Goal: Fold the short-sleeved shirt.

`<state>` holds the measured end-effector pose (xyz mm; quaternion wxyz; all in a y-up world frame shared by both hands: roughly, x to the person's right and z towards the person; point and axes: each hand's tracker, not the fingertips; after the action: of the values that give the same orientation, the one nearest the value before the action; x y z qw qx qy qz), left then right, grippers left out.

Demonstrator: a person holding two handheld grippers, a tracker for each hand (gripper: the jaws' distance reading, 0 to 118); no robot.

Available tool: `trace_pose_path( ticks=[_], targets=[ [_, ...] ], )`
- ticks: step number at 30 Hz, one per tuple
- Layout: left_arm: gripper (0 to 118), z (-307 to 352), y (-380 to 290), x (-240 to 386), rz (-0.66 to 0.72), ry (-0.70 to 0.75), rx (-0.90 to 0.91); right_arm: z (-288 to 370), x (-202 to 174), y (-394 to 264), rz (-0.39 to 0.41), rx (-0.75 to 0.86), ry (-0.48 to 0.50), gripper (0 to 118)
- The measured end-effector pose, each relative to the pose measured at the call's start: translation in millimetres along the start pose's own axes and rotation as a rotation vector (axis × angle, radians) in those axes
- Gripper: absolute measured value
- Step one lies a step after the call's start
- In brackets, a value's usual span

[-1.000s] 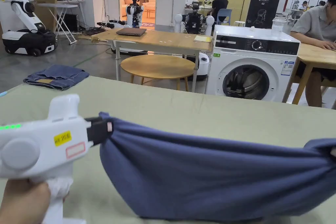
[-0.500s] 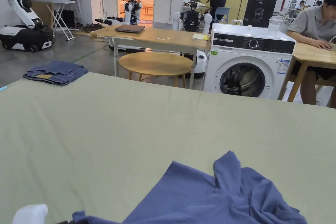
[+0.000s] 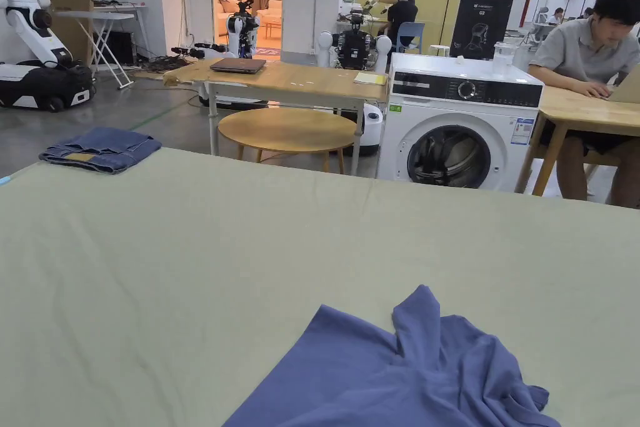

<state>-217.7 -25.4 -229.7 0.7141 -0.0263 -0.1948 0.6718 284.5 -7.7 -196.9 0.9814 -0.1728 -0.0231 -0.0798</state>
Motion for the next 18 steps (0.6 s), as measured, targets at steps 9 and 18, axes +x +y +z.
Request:
trace_pose_path(
  ticks=[9, 18],
  targets=[
    [10, -12.7, -46.0, 47.9, -0.269, -0.029, 0.264, 25.0, -34.3, 29.4, 0.154, 0.138, -0.11, 6],
    [0, -22.4, -50.1, 51.5, -0.312, 0.037, 0.192, 42.8, -24.6, 15.9, 0.126, 0.136, -0.142, 0]
  ],
)
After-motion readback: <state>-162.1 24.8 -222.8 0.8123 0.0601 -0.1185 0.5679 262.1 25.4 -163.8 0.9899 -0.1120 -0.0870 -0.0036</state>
